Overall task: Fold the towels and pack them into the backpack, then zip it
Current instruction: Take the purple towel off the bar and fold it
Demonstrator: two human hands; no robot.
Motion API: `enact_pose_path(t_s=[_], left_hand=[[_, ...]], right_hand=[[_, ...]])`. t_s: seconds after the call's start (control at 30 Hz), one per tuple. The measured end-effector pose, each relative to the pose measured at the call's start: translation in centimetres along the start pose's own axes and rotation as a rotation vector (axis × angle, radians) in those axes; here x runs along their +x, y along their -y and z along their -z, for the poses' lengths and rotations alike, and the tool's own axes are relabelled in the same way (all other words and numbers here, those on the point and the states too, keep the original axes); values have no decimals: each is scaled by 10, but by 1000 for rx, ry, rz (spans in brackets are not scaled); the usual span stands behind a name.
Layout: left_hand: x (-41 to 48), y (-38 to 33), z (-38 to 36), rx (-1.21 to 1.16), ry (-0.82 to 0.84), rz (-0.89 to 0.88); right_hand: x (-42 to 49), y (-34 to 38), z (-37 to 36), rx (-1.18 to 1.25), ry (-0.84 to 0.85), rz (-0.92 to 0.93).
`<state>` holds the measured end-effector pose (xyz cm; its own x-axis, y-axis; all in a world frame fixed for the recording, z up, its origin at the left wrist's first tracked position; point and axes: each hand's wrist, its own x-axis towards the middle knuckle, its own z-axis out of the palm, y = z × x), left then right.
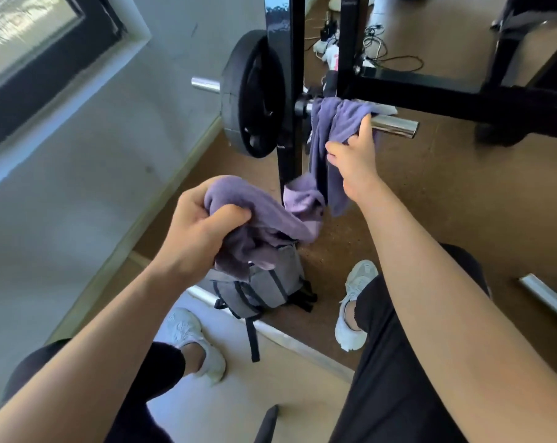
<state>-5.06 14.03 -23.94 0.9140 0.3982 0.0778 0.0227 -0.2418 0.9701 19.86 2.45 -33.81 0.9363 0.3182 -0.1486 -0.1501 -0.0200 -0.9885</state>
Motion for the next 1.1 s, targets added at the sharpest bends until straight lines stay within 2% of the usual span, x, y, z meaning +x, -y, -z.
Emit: enact_pose_path(t_s=[0.13,0.37,0.43,0.5,0.57,0.67,0.77,0.87,1.0,1.1], left_hand=[[3,1,-9,70,-80,75],[3,6,-9,126,-138,109],[1,7,-9,130,-131,121],[-2,8,-8,125,-136,131],[-6,10,-7,91,-146,148],[-14,14,1,-36,-161,226],[-27,21,12,-132,-100,277],[-46,31,21,-185,-135,362],[-78,51,33,-168,-60,403],[-103,71,38,4,-77,437]], right_hand=[[-3,-5,-2,-2,-54,-9],[-24,-12,-7,-219,-411,35],[-42,-16,-14,-261,-409,75],[-66,-13,-22,-207,-268,131],[-90,-8,-30,-79,-4,112],[-130,0,-40,94,491,39],[-166,-1,-41,65,756,1],[-187,-6,-38,-47,799,77],[-206,-20,-41,-323,599,193],[-221,-30,-41,-438,539,252]])
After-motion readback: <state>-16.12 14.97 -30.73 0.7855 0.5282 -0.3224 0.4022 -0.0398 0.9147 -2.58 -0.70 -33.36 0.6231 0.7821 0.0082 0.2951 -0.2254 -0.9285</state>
